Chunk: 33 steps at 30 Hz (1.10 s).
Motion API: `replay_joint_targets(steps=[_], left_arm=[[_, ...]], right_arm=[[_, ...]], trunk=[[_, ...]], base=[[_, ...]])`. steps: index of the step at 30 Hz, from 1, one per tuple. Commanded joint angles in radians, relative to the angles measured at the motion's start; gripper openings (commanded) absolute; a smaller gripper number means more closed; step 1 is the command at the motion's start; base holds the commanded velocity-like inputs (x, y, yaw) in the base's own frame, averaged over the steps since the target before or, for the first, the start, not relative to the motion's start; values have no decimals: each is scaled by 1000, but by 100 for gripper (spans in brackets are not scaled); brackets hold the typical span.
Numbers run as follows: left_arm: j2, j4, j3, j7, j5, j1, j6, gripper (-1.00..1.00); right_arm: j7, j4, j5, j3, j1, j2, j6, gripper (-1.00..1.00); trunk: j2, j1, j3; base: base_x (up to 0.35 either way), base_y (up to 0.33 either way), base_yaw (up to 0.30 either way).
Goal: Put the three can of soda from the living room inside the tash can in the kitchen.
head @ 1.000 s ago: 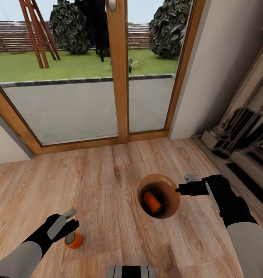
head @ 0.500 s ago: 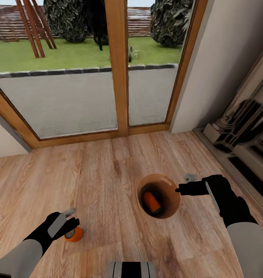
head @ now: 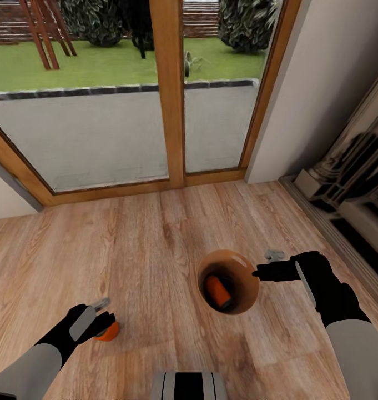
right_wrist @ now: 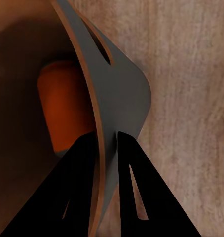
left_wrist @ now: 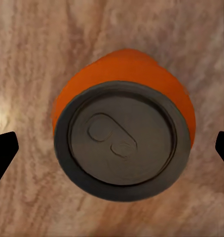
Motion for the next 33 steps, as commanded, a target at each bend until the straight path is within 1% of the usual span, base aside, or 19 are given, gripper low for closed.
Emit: replay_joint_targets(steps=[1, 13, 15, 20, 22, 23, 25, 28, 33], left_arm=[[-1, -2, -1, 1, 0, 0, -2, 100], [1, -6, -4, 1, -2, 1, -15, 100], [1, -5, -5, -1, -3, 1, -36, 100], [-1, -4, -9, -2, -3, 1, -57, 100], [-2, -4, -22, -3, -3, 1, -59, 100], [-2, 0, -38, -4, -3, 1, -62, 100], [-2, 4, -53, -11, -3, 1, -80, 100], [-1, 7, -61, -19, -3, 2, -98, 100], [-1, 9, -63, -21, -3, 5, -104, 100]], right_arm=[[5, 0, -35, 0, 0, 0, 12, -100], [5, 0, -35, 0, -1, 0, 12, -100], [5, -1, -35, 0, -1, 0, 12, -100], [5, -2, -35, -1, -1, 0, 12, -100], [5, -2, -35, -1, -1, 0, 12, -100], [5, -2, -35, -1, -1, -1, 12, -100], [5, -2, -35, -2, -1, -1, 12, -100], [5, -2, -35, -2, -1, -1, 12, -100], [5, -2, -35, -2, -1, -1, 12, -100]], trunk=[[0, 0, 0], [0, 0, 0], [0, 0, 0], [0, 0, 0], [0, 0, 0], [0, 0, 0], [0, 0, 0], [0, 0, 0], [0, 0, 0]], base=[[0, 0, 0], [0, 0, 0], [0, 0, 0], [0, 0, 0], [0, 0, 0], [0, 0, 0], [0, 0, 0], [0, 0, 0], [0, 0, 0]])
